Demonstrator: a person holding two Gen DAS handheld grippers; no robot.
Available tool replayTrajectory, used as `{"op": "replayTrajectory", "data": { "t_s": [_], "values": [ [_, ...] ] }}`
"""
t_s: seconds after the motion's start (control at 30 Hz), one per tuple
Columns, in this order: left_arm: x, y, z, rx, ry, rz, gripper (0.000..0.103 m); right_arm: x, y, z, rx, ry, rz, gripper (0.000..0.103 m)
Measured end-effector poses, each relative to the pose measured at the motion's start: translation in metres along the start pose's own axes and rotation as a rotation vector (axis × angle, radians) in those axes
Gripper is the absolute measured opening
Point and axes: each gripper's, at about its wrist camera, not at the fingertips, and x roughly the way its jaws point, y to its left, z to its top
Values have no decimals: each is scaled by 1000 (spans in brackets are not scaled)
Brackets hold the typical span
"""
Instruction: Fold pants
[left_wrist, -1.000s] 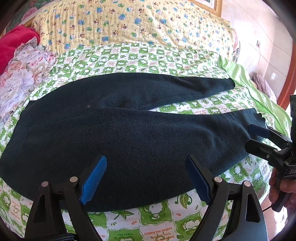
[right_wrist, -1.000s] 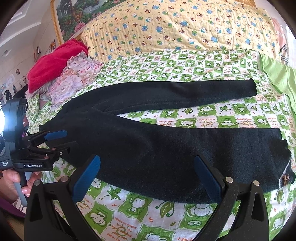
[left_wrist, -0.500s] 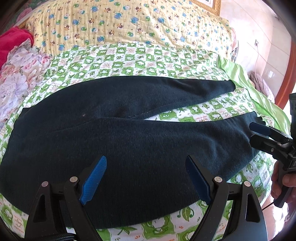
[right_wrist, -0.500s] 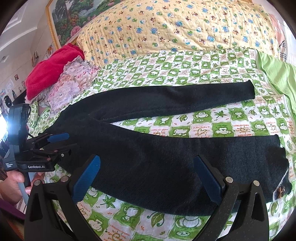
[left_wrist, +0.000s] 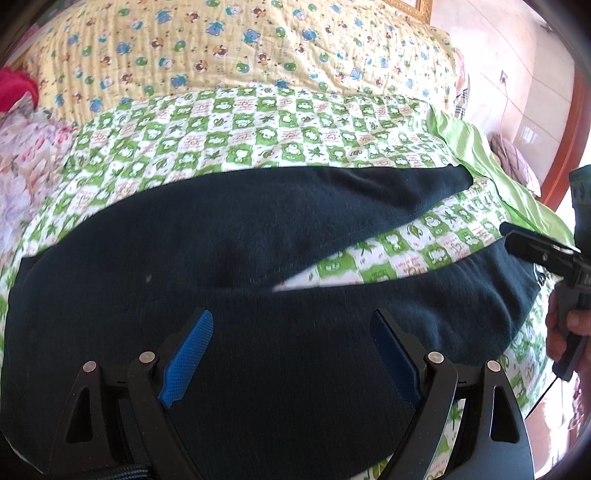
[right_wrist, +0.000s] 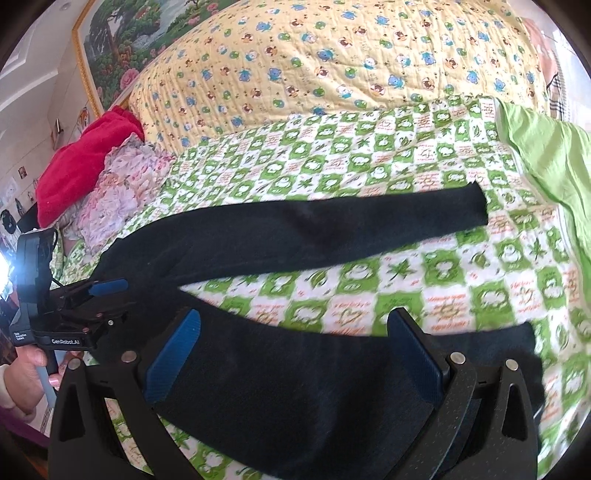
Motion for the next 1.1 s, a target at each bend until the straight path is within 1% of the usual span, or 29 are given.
{"op": "replayTrajectory", "data": {
  "t_s": [0.1, 0.2, 0.47, 0.53, 0.63, 0.73, 0.8, 0.9, 0.97, 1.0, 1.07, 1.1],
  "values": [
    [7, 2, 14, 19, 7, -15, 88, 1, -14, 15, 11, -5, -10, 101],
    [20, 2, 33, 44, 27, -48, 88, 6, -32, 31, 32, -1, -36, 101],
    [57, 9, 81, 79, 59, -94, 88, 19, -92, 74, 134, 5, -79, 101],
    [68, 12, 94, 89, 70, -107, 88, 25, -109, 85, 155, 19, -98, 101],
    [85, 13, 111, 117, 81, -120, 88, 35, -127, 96, 182, 45, -100, 101],
    [106, 14, 129, 141, 91, -128, 88, 54, -146, 107, 213, 98, -90, 101],
    [123, 15, 140, 156, 112, -141, 88, 65, -153, 111, 218, 129, -78, 98],
    [144, 13, 152, 187, 144, -186, 88, 81, -164, 114, 241, 183, -45, 89],
    [158, 11, 159, 208, 168, -205, 88, 93, -173, 114, 268, 224, -17, 81],
    [167, 11, 162, 218, 185, -215, 88, 96, -177, 114, 276, 240, -12, 79],
    [180, 9, 168, 232, 221, -240, 88, 105, -183, 114, 290, 274, 8, 71],
    [189, 8, 171, 242, 243, -249, 88, 108, -186, 115, 295, 286, 18, 69]
  ]
}}
